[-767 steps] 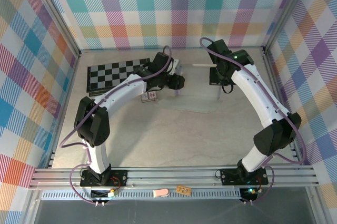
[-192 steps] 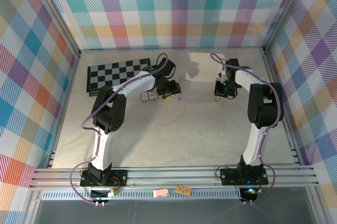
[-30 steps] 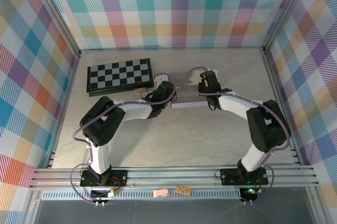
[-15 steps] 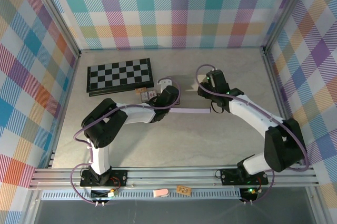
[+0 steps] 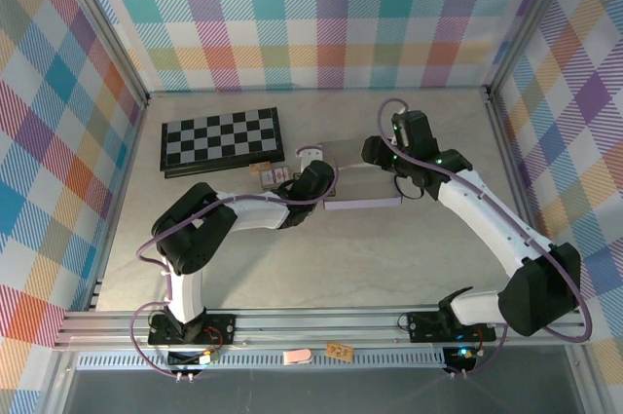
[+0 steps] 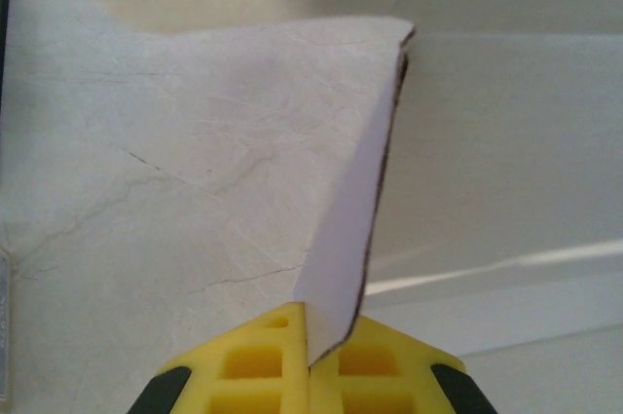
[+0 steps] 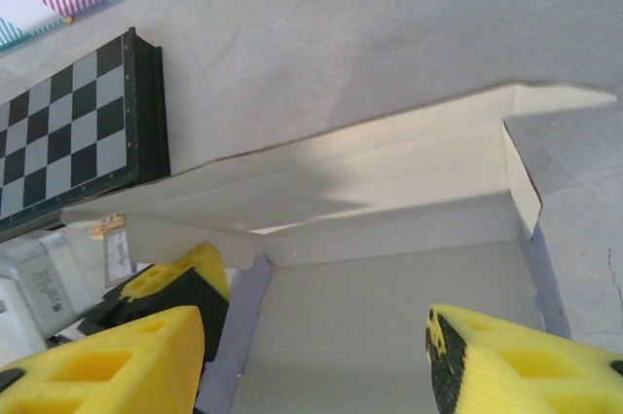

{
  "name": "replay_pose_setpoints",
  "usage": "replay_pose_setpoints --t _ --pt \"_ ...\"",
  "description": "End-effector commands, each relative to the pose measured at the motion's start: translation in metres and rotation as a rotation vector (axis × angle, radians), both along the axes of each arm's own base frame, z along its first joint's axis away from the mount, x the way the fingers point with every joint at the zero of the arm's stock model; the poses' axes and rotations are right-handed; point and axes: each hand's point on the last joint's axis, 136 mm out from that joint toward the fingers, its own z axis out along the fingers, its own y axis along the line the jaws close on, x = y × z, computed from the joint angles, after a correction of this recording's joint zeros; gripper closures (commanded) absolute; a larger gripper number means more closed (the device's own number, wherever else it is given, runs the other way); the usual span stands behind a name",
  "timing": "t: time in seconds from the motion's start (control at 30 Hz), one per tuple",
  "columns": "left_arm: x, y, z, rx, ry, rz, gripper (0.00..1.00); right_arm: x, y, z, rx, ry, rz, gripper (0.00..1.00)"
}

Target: Fold the paper box

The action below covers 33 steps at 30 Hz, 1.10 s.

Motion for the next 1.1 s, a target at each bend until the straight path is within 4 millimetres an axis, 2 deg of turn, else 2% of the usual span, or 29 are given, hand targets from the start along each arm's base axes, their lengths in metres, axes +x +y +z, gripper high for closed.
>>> replay_pose_setpoints --t 0.0,0.1,0.17,0.27,0.43,0.53,0.67,0.8,1.07 --pt "-0.012 -0.001 -0.030 0.098 0.077 -0.044 1.00 0.011 -0.025 0.027 0.039 0.018 -0.083 0.38" --pt "-0.013 -0.002 -0.029 0.104 0.075 -0.050 1.00 0.030 -0.042 0.034 0.131 0.120 -0.156 0.38" --pt "-0.013 -0.002 -0.030 0.110 0.076 -0.051 1.00 0.036 -0.047 0.035 0.207 0.209 -0.219 0.42" --pt "-0.014 -0.004 -0.029 0.118 0.072 -0.052 1.00 0.033 -0.046 0.035 0.310 0.322 -0.354 0.46" --pt "-0.014 -0.005 -0.028 0.133 0.067 -0.050 1.00 0.022 -0.037 0.022 0.506 0.459 -0.624 0.45" --pt "-0.015 -0.007 -0.028 0.144 0.064 -0.052 1.00 0.025 -0.026 0.019 0.549 0.471 -0.707 0.43" --pt "-0.016 -0.008 -0.028 0.150 0.059 -0.049 1.00 0.045 -0.007 0.011 0.600 0.494 -0.704 0.41" --pt "-0.017 -0.007 -0.028 0.158 0.056 -0.043 1.00 0.048 0.008 -0.008 0.633 0.581 -0.721 0.44" --pt "-0.018 -0.009 -0.028 0.170 0.050 -0.043 1.00 0.049 0.010 -0.035 0.595 0.601 -0.746 0.49"
